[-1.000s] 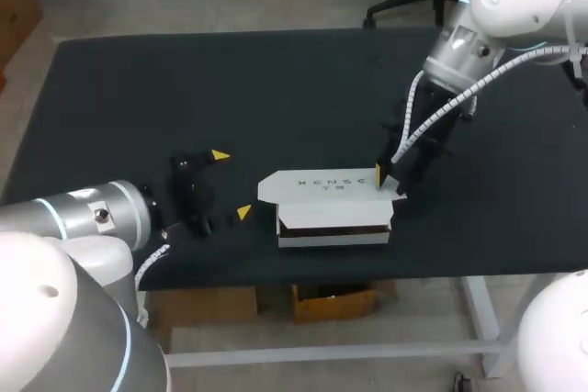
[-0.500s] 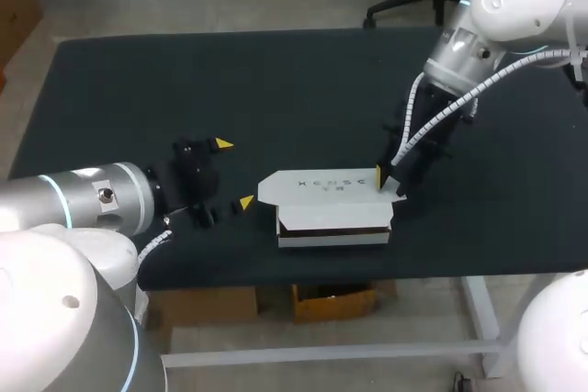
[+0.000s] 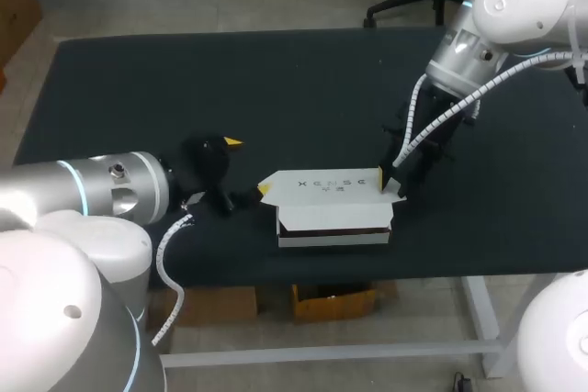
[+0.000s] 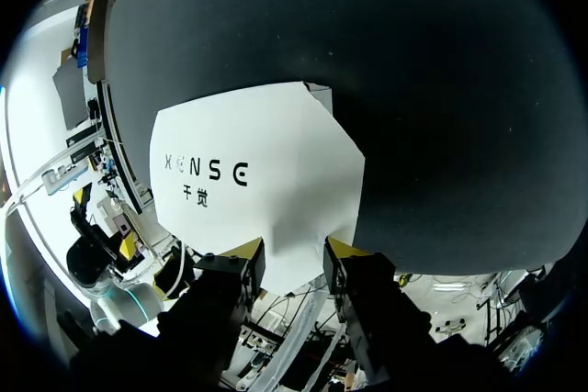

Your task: Assemble the packaging by folding the flat box into shape, placing the metal phone stand inside, and closing the box properly

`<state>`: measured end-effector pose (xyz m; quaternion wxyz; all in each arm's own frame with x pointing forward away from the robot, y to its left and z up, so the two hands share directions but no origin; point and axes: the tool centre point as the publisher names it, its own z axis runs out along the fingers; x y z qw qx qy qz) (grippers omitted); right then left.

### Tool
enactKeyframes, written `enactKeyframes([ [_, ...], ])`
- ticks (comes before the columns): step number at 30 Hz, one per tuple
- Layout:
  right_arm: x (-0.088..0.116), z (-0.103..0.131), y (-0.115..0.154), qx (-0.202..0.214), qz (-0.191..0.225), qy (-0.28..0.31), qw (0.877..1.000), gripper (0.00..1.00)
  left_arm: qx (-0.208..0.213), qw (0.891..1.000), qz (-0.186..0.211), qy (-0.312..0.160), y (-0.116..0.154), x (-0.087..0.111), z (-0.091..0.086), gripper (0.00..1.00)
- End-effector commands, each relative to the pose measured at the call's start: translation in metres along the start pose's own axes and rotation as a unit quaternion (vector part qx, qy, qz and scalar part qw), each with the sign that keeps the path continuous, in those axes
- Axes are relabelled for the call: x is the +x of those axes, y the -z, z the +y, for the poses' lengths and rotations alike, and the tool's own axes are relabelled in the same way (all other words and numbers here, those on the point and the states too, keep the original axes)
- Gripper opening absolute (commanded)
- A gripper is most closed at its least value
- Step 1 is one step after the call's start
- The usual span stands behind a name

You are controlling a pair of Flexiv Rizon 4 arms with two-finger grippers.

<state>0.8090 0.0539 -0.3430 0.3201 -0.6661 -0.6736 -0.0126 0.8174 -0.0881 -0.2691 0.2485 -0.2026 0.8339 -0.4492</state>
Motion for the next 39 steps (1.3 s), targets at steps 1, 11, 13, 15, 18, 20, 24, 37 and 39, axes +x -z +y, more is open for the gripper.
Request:
enactKeyframes([
  [1,-0.001,-0.002,-0.002,-0.002,0.001,0.0,1.0,0.38,-0.187,0.967,0.044,0.166,-0.004,-0.007,-0.015,1.0],
  [11,-0.001,-0.002,-0.005,-0.003,0.002,-0.002,1.0,0.37,-0.305,0.913,0.0,0.27,-0.012,-0.013,-0.02,1.0],
  [13,-0.002,-0.002,-0.005,-0.003,0.002,-0.002,1.0,0.37,-0.305,0.913,0.0,0.27,-0.012,-0.013,-0.02,1.0],
  [15,-0.002,-0.001,-0.006,-0.004,0.002,-0.003,1.0,0.37,-0.305,0.913,0.0,0.27,-0.012,-0.013,-0.02,1.0],
  [18,-0.002,-0.001,-0.006,-0.006,0.004,-0.003,1.0,0.37,-0.305,0.913,0.0,0.27,-0.012,-0.013,-0.02,1.0],
  [20,-0.003,-0.002,-0.006,-0.011,0.006,-0.002,1.0,0.37,-0.305,0.913,0.0,0.27,-0.012,-0.013,-0.02,1.0],
  [24,-0.004,-0.003,-0.007,-0.018,0.009,-0.001,1.0,0.37,-0.327,0.888,-0.019,0.322,-0.015,-0.006,-0.023,1.0],
  [37,-0.005,-0.002,-0.007,-0.053,0.015,0.008,0.998,0.38,-0.387,0.822,0.013,0.418,-0.016,0.003,-0.024,1.0],
  [39,-0.005,-0.003,-0.007,-0.059,0.015,0.009,0.998,0.38,-0.399,0.813,0.018,0.424,-0.016,0.002,-0.024,1.0],
])
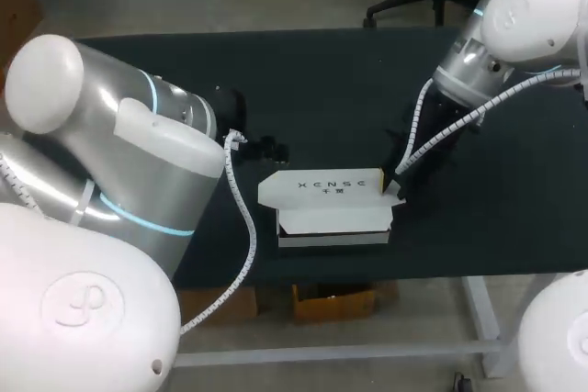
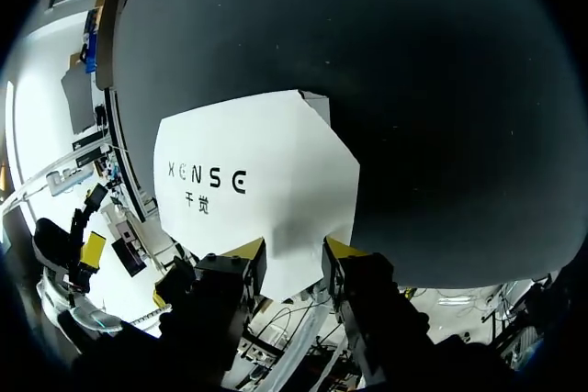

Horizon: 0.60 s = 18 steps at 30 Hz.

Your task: Assemble the packaging by folding the flat box into shape, placing the metal phone stand inside, and closing the box properly

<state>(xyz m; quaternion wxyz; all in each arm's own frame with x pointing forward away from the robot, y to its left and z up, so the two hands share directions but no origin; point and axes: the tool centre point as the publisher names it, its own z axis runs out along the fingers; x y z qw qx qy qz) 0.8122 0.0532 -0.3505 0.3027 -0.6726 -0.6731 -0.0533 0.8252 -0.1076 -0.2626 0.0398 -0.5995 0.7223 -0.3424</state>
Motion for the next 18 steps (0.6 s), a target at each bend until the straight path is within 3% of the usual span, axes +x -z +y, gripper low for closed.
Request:
enactKeyframes([
  [1,-0.001,-0.009,-0.001,-0.021,-0.002,0.0,1.0,0.38,-0.241,0.97,-0.036,0.016,0.0,0.006,-0.006,1.0],
  [7,-0.001,-0.009,-0.005,-0.029,-0.002,0.008,1.0,0.38,-0.279,0.959,-0.04,0.04,-0.003,0.005,-0.006,1.0],
  [14,0.001,-0.011,-0.005,-0.044,-0.002,0.015,0.999,0.39,-0.327,0.939,-0.077,0.069,-0.015,0.006,-0.007,1.0],
  [18,0.0,-0.012,-0.008,-0.048,-0.004,0.015,0.999,0.4,-0.35,0.929,-0.112,0.049,-0.023,0.007,-0.007,1.0],
])
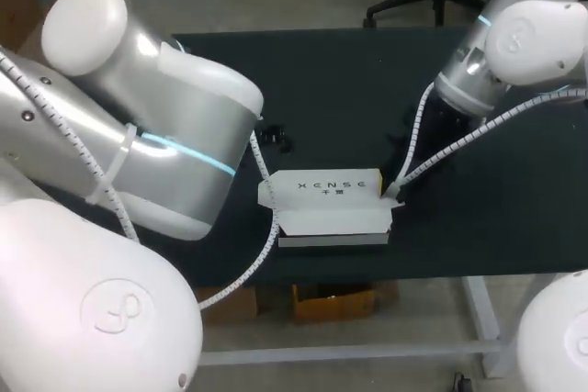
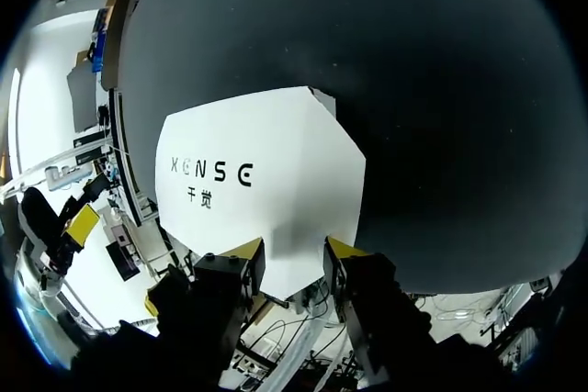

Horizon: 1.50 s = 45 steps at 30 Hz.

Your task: Assemble the packaging by folding the flat box into shape, placing the metal phone stand inside, and closing the box properly

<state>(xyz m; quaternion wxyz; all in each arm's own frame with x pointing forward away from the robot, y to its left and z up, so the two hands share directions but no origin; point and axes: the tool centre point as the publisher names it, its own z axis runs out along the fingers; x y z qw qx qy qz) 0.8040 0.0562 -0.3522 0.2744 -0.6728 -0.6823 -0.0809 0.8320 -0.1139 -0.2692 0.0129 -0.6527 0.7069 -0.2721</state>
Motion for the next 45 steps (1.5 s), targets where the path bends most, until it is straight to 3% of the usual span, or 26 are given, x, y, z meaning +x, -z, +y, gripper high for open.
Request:
enactKeyframes([
  [1,-0.002,-0.006,-0.002,-0.012,-0.001,0.0,1.0,0.39,-0.286,0.954,-0.088,-0.009,-0.011,0.007,-0.006,1.0],
  [18,-0.003,-0.004,-0.005,-0.042,0.001,0.009,0.999,0.4,-0.289,0.954,-0.082,-0.005,-0.011,0.008,-0.006,1.0],
  [27,-0.003,-0.005,-0.006,-0.046,0.0,0.009,0.999,0.39,-0.277,0.954,-0.083,0.075,-0.026,0.02,0.032,1.0],
  [31,-0.003,-0.005,-0.007,-0.047,-0.001,0.009,0.999,0.39,-0.265,0.957,-0.085,0.086,-0.029,0.021,0.041,1.0],
  [41,-0.002,-0.004,-0.007,-0.048,-0.003,0.011,0.999,0.39,-0.265,0.957,-0.085,0.086,-0.029,0.021,0.041,1.0],
  [45,-0.001,-0.003,-0.007,-0.05,-0.003,0.012,0.999,0.39,-0.255,0.956,-0.108,0.102,-0.037,0.025,0.029,1.0],
])
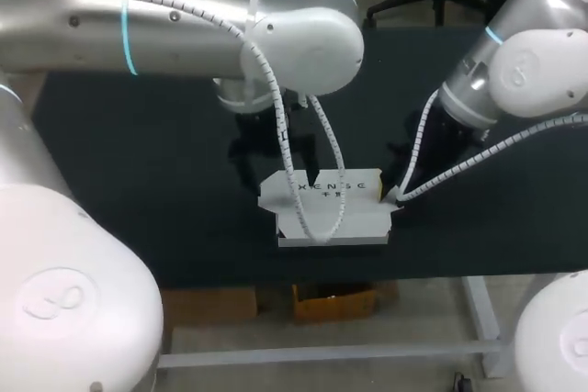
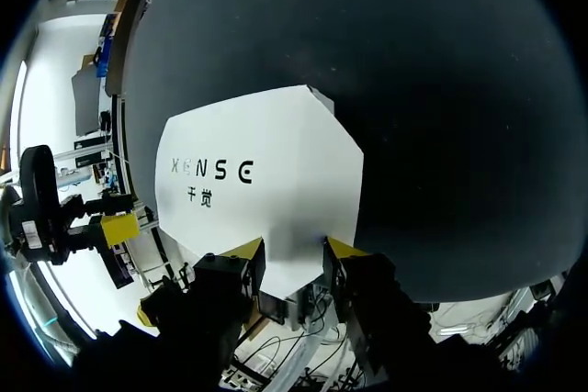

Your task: Assemble the packaging by folding the flat box into shape, placing the metal phone stand inside, and closing the box properly

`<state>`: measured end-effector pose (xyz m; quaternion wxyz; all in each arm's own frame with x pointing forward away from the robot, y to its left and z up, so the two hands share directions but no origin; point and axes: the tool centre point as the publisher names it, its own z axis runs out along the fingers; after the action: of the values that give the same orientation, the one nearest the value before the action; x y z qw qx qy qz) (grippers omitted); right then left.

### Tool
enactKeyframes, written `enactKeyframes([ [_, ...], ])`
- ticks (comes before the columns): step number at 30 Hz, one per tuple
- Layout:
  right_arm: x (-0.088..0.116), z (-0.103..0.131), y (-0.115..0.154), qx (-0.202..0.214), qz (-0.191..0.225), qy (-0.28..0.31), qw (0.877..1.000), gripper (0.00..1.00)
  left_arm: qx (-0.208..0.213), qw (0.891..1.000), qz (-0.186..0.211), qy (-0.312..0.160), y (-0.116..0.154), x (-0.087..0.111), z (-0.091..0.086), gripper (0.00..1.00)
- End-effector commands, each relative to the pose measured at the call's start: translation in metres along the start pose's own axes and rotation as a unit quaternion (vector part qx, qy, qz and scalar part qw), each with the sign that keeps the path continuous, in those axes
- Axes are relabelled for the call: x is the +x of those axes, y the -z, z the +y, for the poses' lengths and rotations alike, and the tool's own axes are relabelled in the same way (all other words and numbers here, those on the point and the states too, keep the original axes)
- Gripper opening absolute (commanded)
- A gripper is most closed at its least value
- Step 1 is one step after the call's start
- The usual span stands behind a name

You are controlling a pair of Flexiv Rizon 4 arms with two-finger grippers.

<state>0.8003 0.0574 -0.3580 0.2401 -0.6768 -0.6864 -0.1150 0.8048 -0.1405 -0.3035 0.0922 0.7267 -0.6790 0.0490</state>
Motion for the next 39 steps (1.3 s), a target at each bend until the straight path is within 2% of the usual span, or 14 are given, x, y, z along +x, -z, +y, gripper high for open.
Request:
enactKeyframes([
  [1,0.001,-0.001,-0.001,-0.004,-0.001,0.0,1.0,0.39,-0.032,0.999,-0.02,0.015,-0.002,0.012,-0.012,1.0],
  [6,0.001,-0.001,-0.001,-0.006,0.0,0.0,1.0,0.38,-0.035,0.999,-0.018,0.026,-0.006,0.011,-0.025,1.0],
  [7,0.002,-0.001,-0.001,-0.006,0.0,0.0,1.0,0.38,-0.042,0.999,-0.019,0.027,-0.006,0.01,-0.03,0.91],
  [8,0.002,-0.001,-0.001,-0.006,0.0,0.0,1.0,0.38,-0.043,0.999,-0.02,0.026,-0.007,0.008,-0.032,0.73],
  [9,0.002,-0.001,-0.001,-0.006,0.0,0.0,1.0,0.38,-0.048,0.998,-0.021,0.031,-0.008,0.006,-0.035,0.66],
  [10,0.002,-0.001,-0.001,-0.006,0.0,0.0,1.0,0.38,-0.054,0.998,-0.016,0.026,-0.01,0.004,-0.037,0.67],
  [12,0.002,-0.001,-0.001,-0.006,0.0,-0.001,1.0,0.38,-0.058,0.998,-0.011,0.03,-0.013,-0.001,-0.039,0.53],
  [13,0.002,-0.001,-0.001,-0.006,0.0,-0.001,1.0,0.38,-0.059,0.998,-0.006,0.027,-0.015,-0.004,-0.038,0.49],
  [15,0.002,-0.001,-0.001,-0.006,0.0,-0.001,1.0,0.38,-0.059,0.998,-0.001,0.024,-0.02,-0.008,-0.038,0.53],
  [23,0.001,-0.002,-0.001,-0.008,0.002,-0.003,1.0,0.37,-0.055,0.998,0.01,0.015,-0.036,-0.015,-0.025,0.46],
  [39,0.0,-0.002,-0.002,-0.017,0.005,-0.006,1.0,0.37,-0.04,0.999,0.007,0.014,-0.045,-0.012,-0.007,0.45],
])
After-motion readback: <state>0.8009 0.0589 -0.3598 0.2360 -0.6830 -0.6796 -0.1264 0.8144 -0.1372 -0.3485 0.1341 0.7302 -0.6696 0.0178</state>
